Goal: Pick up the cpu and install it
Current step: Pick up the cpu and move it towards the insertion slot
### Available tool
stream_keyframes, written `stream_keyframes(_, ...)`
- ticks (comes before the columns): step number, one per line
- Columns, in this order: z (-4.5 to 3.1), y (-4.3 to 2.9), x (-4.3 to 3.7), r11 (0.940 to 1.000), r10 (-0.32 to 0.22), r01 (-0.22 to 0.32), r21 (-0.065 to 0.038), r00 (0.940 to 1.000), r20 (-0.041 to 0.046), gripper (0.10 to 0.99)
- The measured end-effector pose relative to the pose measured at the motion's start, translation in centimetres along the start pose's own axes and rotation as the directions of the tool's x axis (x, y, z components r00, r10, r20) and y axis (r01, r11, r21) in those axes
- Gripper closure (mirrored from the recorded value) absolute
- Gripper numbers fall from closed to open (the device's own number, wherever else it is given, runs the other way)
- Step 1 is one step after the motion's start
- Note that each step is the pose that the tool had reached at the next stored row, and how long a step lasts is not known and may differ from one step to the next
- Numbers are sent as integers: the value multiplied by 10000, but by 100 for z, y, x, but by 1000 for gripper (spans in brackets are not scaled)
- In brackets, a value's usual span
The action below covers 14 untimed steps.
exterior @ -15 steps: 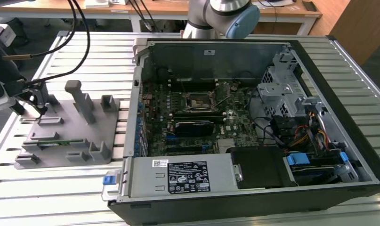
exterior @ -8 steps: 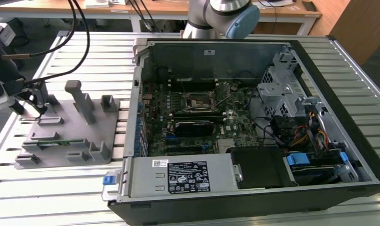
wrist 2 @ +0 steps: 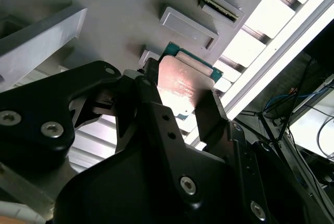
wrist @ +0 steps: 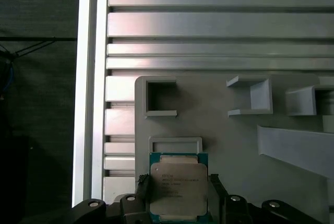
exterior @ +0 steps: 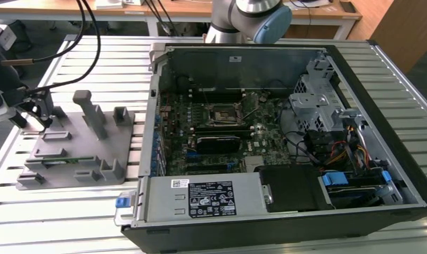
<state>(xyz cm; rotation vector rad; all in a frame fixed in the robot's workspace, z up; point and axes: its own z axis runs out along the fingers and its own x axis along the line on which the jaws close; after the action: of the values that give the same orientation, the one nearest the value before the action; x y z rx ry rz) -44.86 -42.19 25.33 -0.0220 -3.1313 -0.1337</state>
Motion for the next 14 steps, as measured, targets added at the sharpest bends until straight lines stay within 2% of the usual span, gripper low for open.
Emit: stream_keyframes(14, -30, 3, 0, 10000, 0, 0, 1, 10000, -2, 561)
